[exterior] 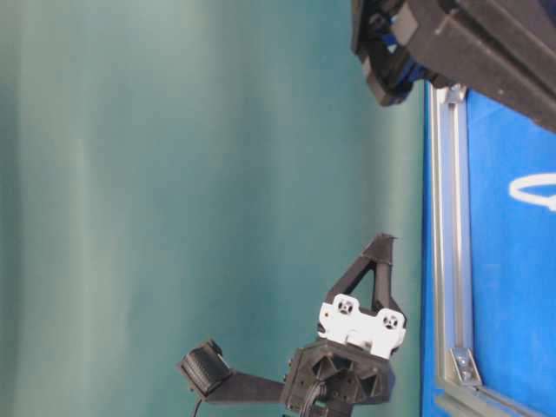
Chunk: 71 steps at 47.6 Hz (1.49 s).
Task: Insert the wire through the string loop located in the center.
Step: 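Lower the open right gripper over the black USB cable near its plug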
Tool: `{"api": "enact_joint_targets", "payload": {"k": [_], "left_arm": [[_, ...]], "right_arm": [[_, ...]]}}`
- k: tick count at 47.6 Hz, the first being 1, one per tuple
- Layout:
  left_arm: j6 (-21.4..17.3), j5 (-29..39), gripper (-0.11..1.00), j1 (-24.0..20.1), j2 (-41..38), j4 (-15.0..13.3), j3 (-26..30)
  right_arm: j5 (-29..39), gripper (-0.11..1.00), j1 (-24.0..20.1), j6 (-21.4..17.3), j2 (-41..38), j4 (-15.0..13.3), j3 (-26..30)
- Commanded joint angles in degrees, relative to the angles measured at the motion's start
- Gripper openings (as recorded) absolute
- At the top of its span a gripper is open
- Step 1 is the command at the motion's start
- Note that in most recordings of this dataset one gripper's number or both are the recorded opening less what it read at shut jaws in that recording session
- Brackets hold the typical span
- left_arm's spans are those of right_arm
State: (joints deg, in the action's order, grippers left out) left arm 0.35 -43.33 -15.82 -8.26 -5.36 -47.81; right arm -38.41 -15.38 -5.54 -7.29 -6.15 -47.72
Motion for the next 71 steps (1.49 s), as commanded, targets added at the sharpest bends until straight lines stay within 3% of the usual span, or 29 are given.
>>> {"api": "enact_joint_targets", "payload": {"k": [1,6,16,18,23,52,71], "left_arm": [[-0.09,-0.35,0.00,0.09,1.58,0.26,0.97],[-0.09,-0.35,0.00,0.09,1.58,0.26,0.97],[-0.26,-0.35,0.00,0.00,1.58,0.18,0.97],[-0.26,-0.35,0.00,0.00,1.58,0.26,0.97],[-0.35,-0.35,0.00,0.00,1.58,0.26,0.97],[-0.70,-0.35,0.00,-0.35,1.49,0.26,1.05],[-0.70,-0.35,0.00,-0.35,1.58,0.26,0.88]], "right_arm": [[0.00,0.00,0.18,-0.09,1.32,0.26,1.05],[0.53,0.20,0.18,-0.09,0.88,0.26,1.58],[4.04,0.80,0.35,-0.18,-0.44,0.44,2.90],[4.22,0.87,0.44,-0.09,-0.70,0.44,2.99],[4.48,0.79,0.53,-0.18,-1.32,0.44,3.43],[4.04,0.81,0.62,-0.26,-12.22,2.11,7.47],[3.78,0.76,0.62,-0.26,-12.57,2.20,7.82]]}}
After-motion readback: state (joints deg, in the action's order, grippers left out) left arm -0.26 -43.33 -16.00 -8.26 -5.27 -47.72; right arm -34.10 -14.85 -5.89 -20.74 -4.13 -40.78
